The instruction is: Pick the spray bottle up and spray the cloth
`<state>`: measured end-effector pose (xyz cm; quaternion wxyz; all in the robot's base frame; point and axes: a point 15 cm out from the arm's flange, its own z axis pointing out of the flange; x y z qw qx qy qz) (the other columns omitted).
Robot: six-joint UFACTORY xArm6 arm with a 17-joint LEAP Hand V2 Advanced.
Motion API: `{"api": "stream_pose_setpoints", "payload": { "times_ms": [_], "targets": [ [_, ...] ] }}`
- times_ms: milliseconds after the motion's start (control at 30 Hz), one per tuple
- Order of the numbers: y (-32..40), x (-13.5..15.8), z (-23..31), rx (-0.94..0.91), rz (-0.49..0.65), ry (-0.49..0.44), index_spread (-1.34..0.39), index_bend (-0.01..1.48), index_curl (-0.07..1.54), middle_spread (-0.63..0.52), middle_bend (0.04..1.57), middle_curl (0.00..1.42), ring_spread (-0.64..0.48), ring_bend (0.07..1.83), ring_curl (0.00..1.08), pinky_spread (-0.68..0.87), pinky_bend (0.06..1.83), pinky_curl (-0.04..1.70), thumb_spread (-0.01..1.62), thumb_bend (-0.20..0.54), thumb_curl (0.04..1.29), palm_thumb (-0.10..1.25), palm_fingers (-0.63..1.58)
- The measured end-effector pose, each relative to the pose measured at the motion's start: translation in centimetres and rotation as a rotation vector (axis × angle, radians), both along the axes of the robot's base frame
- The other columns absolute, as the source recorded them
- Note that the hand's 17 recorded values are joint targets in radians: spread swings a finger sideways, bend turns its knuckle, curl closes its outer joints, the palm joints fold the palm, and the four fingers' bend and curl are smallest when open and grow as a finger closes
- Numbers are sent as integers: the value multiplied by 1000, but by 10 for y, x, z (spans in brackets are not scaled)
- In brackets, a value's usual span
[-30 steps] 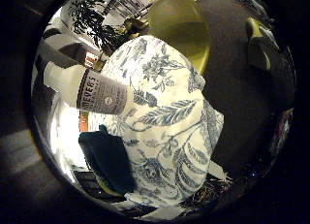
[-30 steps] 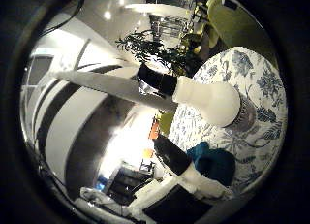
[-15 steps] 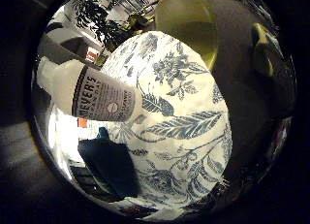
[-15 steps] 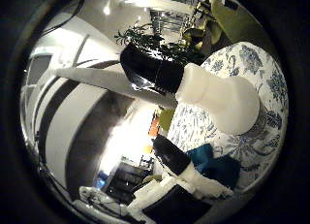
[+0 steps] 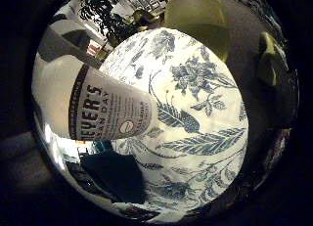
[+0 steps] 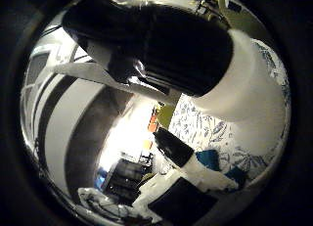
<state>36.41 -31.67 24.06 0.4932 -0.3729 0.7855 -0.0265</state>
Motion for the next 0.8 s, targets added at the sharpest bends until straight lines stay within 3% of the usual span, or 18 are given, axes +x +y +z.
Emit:
{"api": "stream_pose_setpoints", "payload": {
  "times_ms": [67, 167, 233, 333, 433, 533, 800],
  "targets": [
    [6, 6, 0, 3, 13, 1, -159, 183, 294, -3, 516, 420, -18, 768, 359, 156, 463, 255, 1092, -15, 328, 580, 662],
    [14, 12, -1, 7, 35, 3, -243, 244, 333, -106, 649, 488, -145, 878, 413, -83, 643, 302, 1086, -3, 357, 662, 1043],
    [22, 17, -3, 21, 51, 5, -301, 415, 439, -140, 820, 570, -197, 947, 474, -263, 835, 393, 1052, -4, 396, 761, 1274],
    [38, 28, -11, 85, 82, 12, -299, 666, 564, -139, 995, 633, -211, 1045, 527, -310, 990, 477, 1005, -6, 442, 854, 1369],
    [54, 35, -12, 132, 118, 6, -270, 915, 681, -124, 1149, 674, -215, 1192, 595, -279, 1163, 582, 969, -7, 490, 940, 1282],
    [70, 41, -8, 195, 147, -28, -241, 1056, 738, -115, 1275, 707, -214, 1288, 646, -243, 1247, 671, 937, -6, 536, 1005, 1205],
    [79, 49, 17, 231, 169, -98, -185, 1208, 758, -100, 1382, 700, -224, 1356, 731, -179, 1286, 898, 900, -14, 647, 1065, 1111]
  ]
}}
